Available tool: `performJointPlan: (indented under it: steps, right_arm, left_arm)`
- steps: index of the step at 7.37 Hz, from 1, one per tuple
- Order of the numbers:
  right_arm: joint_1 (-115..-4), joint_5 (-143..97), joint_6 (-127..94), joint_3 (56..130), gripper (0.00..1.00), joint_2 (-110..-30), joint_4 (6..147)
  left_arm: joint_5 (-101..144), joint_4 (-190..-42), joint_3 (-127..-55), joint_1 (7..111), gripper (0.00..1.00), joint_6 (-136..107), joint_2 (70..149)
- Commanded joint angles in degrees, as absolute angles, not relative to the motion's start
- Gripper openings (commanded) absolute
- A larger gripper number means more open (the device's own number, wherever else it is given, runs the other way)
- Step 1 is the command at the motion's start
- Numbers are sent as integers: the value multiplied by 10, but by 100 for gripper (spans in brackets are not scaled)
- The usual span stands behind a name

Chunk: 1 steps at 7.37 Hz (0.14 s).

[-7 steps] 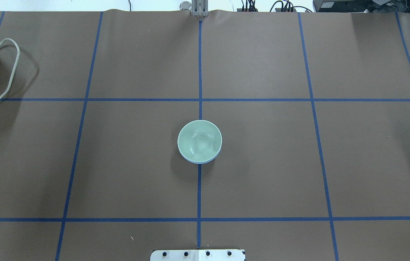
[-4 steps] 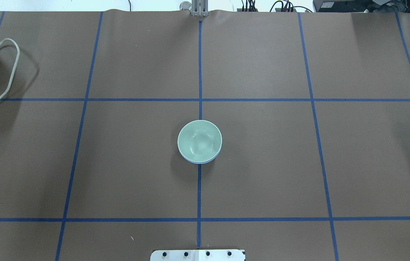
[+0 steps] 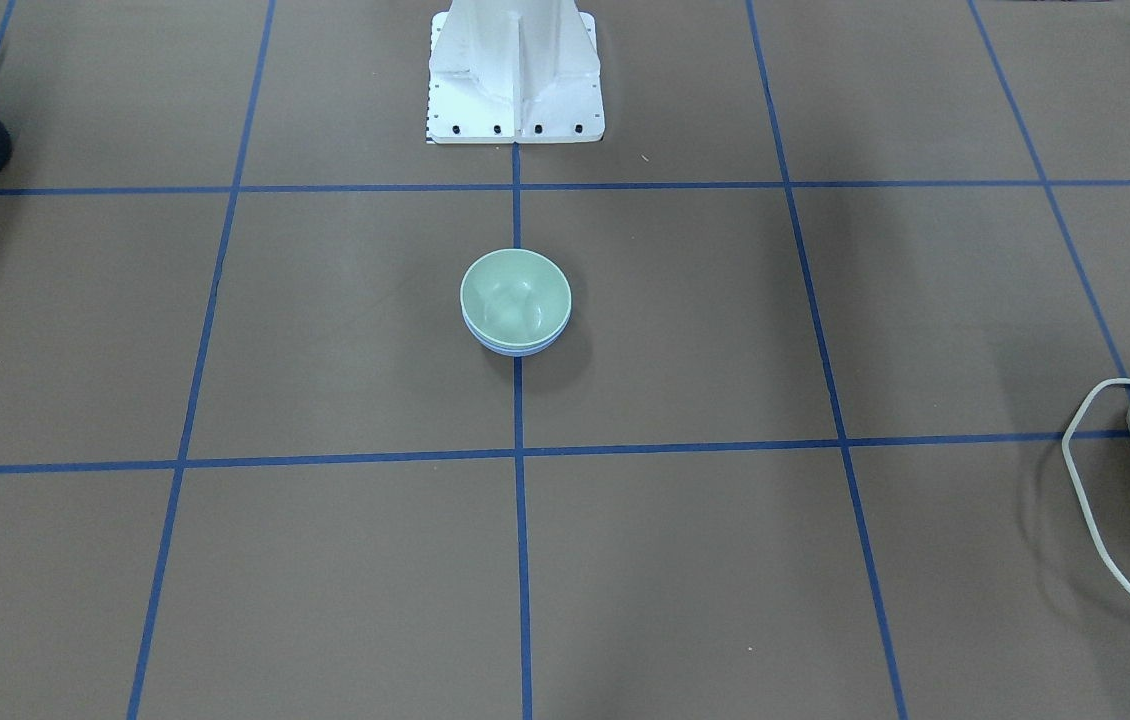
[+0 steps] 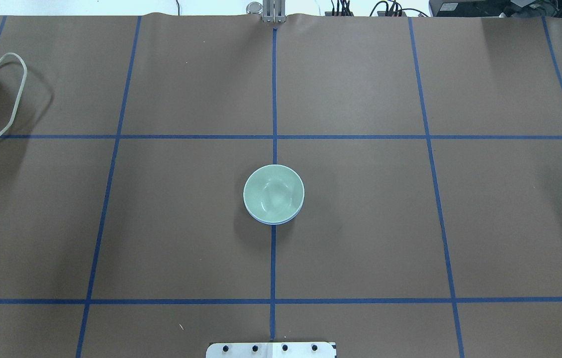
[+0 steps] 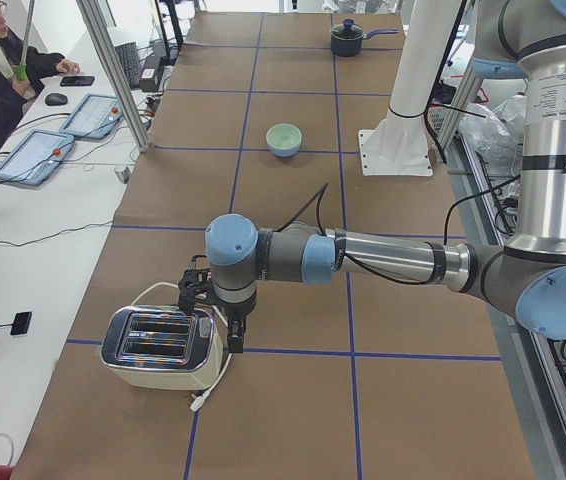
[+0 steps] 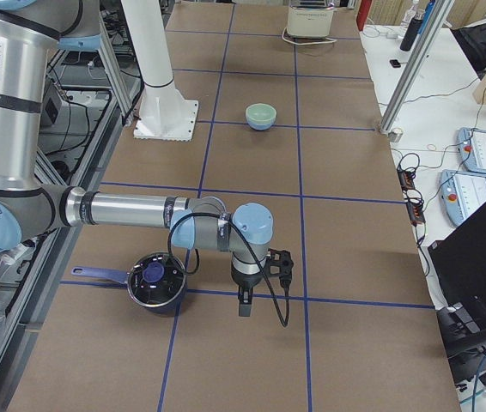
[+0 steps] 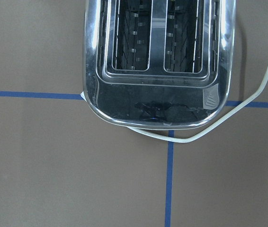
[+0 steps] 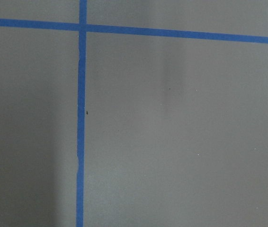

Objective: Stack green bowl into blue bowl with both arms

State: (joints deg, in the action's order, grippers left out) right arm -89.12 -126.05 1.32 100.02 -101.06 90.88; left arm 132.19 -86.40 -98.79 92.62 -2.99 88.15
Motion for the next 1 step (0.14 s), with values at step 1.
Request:
performJointPlan:
  steps: [1]
  right_arm:
    - [-891,-1261,13,1000,100,-1011,909]
  left_arm:
    - [1321,-865,-989,925,98,-30,877]
